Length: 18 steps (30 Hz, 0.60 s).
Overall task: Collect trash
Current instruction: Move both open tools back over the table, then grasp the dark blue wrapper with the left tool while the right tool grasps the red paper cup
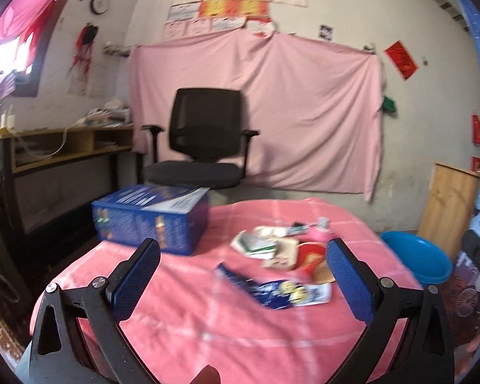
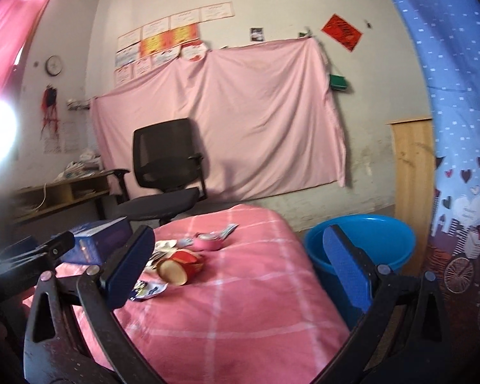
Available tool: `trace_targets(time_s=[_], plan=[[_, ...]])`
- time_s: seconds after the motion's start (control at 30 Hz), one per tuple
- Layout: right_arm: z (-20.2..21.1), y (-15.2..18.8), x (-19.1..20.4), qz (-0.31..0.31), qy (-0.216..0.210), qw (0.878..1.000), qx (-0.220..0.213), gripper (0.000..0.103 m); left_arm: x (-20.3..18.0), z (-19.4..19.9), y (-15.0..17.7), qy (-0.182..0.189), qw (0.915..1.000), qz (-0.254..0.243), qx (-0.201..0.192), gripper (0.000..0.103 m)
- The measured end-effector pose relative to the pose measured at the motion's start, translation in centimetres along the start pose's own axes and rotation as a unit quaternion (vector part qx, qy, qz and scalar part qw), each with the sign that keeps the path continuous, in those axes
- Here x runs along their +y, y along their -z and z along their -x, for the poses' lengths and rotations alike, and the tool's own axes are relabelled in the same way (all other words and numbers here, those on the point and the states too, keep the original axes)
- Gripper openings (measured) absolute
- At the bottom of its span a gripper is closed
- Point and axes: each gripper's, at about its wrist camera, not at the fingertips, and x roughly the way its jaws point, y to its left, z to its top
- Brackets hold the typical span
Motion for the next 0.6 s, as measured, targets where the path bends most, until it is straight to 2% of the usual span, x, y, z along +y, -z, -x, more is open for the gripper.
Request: trace_targets(time_s=[0.1,0.33,0.5,0.6], plan=[[-1.0,0.3,0.8,0.01,-0.013,1.0,0.01,0.103,1.5,-1.1,0.4,-0.013,0.9996,0.016,0.017,0.101],[-4.4,1.0,2.6,0.03,-0.035,0.998,0.041,0.103,3.1,-3.1,0.7,-0.049,0.9986,-0.006,0.016,0.101],[-7.1,1.6,3.8,0.041,-0.049,0.996,0.068,0.103,4.7,-5.2,1.1,-0.044,0.9983,-0.005,0.037,0.101],[-9.3,2.2,4.3,0.047,-0.056,0.992,0.101,0.103,5.3,-6.3,1.3,-0.043,0.9976,0.002,0.054,0.101]])
